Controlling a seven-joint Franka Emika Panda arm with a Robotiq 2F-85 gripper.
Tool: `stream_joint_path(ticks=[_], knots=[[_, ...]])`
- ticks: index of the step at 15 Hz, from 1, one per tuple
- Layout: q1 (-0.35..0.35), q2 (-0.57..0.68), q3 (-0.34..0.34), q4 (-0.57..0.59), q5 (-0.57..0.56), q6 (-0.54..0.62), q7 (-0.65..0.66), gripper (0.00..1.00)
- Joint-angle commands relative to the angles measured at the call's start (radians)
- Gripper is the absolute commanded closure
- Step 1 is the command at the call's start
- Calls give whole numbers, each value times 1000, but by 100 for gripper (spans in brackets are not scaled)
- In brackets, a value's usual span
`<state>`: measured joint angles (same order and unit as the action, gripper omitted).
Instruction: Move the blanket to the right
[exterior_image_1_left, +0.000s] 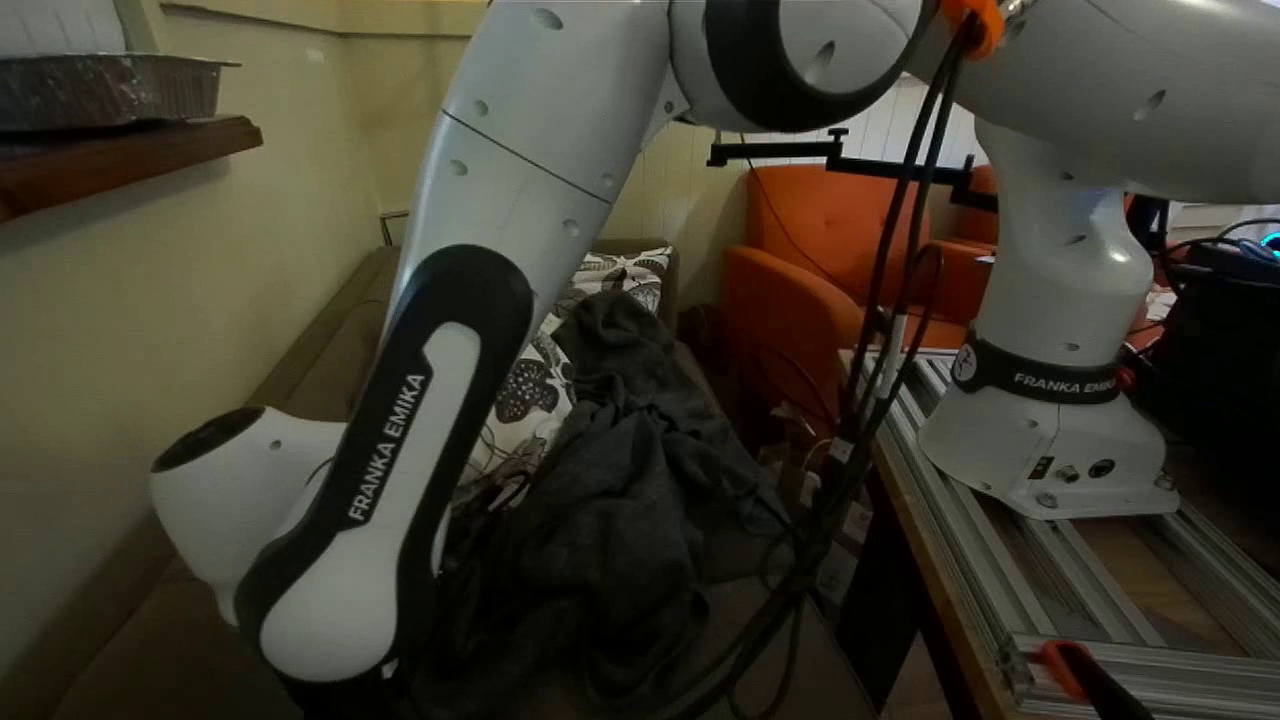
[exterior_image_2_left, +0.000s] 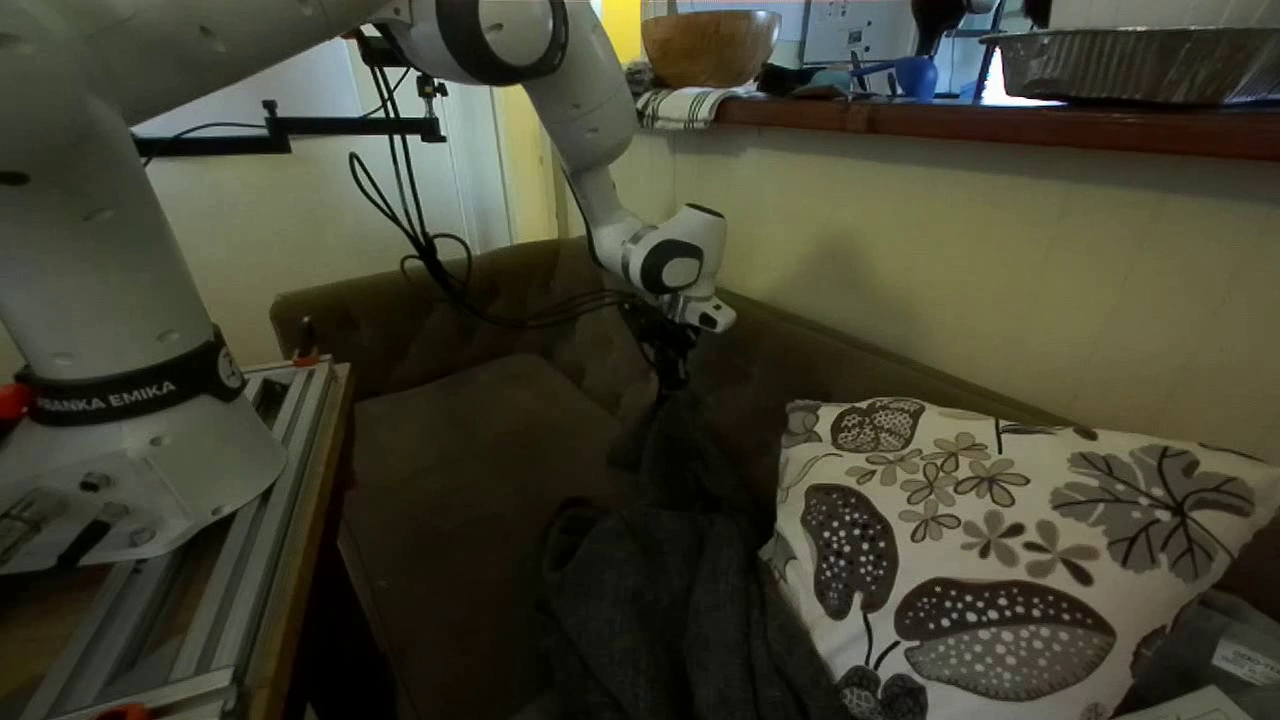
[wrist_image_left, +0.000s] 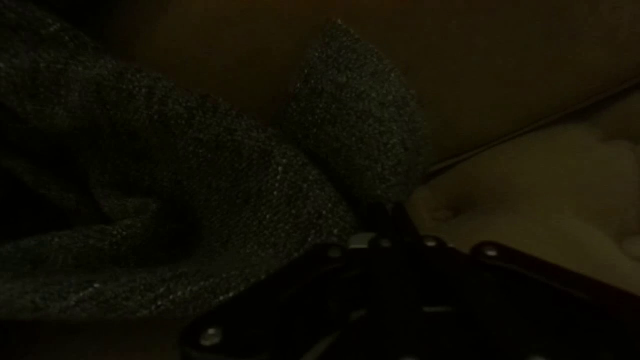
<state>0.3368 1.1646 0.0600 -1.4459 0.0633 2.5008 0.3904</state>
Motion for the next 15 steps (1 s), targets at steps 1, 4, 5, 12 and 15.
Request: stream_joint_path(ticks=[1,4,5,12,15], knots=[[-33,-101,57,-239,-4,247,-156,99],[-64,-144,105,-387,16,442,-214,99],[-72,-158,115,-437,24,510,-212,99],[-72,-159,112,-491,39,600,-190,98],[-73,-167,113,-497,40,600,-190,98]])
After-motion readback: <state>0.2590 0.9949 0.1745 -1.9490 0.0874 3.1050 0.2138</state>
